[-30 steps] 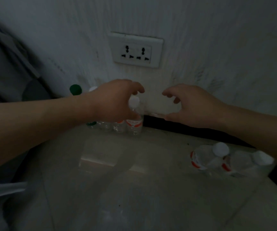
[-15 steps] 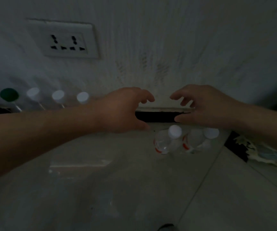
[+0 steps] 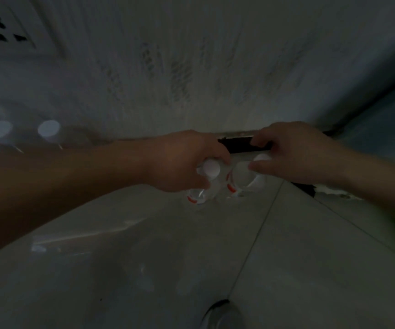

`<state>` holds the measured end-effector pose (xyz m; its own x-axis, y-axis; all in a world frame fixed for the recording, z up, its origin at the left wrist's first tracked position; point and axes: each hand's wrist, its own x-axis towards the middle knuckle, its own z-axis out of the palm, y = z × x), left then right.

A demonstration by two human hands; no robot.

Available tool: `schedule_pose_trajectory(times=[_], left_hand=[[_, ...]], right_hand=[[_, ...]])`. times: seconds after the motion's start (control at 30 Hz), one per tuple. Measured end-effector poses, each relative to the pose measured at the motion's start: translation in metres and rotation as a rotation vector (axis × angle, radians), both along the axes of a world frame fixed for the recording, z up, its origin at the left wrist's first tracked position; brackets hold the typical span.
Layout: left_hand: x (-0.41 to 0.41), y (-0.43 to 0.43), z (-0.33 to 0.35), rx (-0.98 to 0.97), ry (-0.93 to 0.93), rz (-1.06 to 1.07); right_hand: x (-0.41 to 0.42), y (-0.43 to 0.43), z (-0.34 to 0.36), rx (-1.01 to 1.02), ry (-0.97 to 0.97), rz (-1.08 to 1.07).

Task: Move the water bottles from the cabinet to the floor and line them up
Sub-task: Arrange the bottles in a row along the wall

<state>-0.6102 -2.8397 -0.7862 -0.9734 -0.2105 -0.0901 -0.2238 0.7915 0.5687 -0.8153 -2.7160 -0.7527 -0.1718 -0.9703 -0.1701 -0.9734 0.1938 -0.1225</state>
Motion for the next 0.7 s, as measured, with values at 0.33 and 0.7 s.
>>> schedule_pose_trajectory(times=[0.33, 0.7], left_hand=[[-0.003, -0.004, -0.005, -0.016, 0.055, -0.015], [0.027, -0.017, 0.009, -0.089, -0.003, 0.078]], right_hand=[[0.000, 0.004, -0.004, 0.071, -0.078, 0.142], [0.023, -0.026, 0.002, 0.033, -0.109, 0.146]])
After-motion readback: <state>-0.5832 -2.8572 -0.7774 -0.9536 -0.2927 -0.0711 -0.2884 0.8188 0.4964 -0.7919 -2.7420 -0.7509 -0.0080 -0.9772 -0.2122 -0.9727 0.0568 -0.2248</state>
